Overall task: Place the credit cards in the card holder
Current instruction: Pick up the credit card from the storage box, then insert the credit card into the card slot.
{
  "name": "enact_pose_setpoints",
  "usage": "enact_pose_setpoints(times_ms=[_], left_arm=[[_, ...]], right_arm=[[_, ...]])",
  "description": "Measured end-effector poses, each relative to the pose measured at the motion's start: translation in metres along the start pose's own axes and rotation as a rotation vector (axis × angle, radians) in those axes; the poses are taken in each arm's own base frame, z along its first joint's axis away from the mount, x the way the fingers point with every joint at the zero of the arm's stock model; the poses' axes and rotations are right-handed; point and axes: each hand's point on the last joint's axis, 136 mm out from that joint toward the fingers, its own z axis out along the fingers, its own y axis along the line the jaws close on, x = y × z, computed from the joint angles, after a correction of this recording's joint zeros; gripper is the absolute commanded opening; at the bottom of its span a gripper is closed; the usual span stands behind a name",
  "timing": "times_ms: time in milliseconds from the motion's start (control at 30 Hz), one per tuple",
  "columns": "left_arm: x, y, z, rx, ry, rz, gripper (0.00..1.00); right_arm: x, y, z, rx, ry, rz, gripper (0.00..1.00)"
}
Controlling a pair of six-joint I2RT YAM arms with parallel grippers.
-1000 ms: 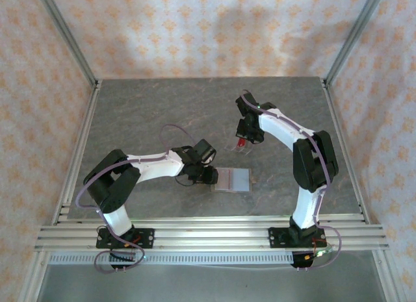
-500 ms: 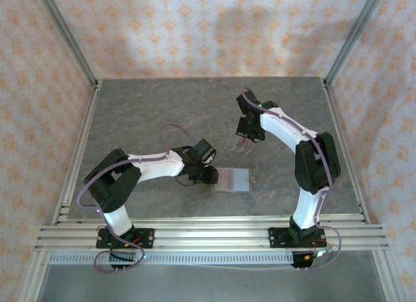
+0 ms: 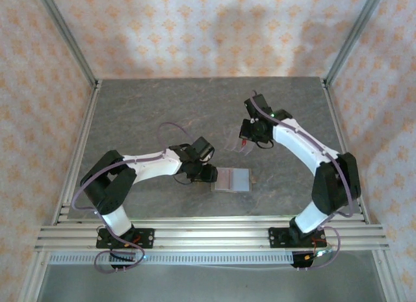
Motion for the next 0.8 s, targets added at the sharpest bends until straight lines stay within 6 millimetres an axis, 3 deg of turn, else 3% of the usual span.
enact_pose_setpoints(times_ms=[100,400,600,800], left_arm=[[-0.002,-0.003,-0.005,0.003,-0.003,0.005,0.56],[-0.011,-0.013,-0.016,0.01,-0.015,0.043,0.56],[-0.015,-0.015,-0.006,-0.011,-0.004,0.058,0.54],[-0.006,-0.011,0.011,-0.071,0.012,0.086,0.54]], right_arm=[[0.019,0.002,-0.006,-0.05,0.002,-0.019,0.0],[0.072,0.011,-0.029,-0.254,-0.065,-0.046,0.0],[0.102,0.003,-0.013,-0.32,-0.054,-0.02,0.0],[0.121,0.004,0.005,-0.387,-0.037,-0.011,0.0]])
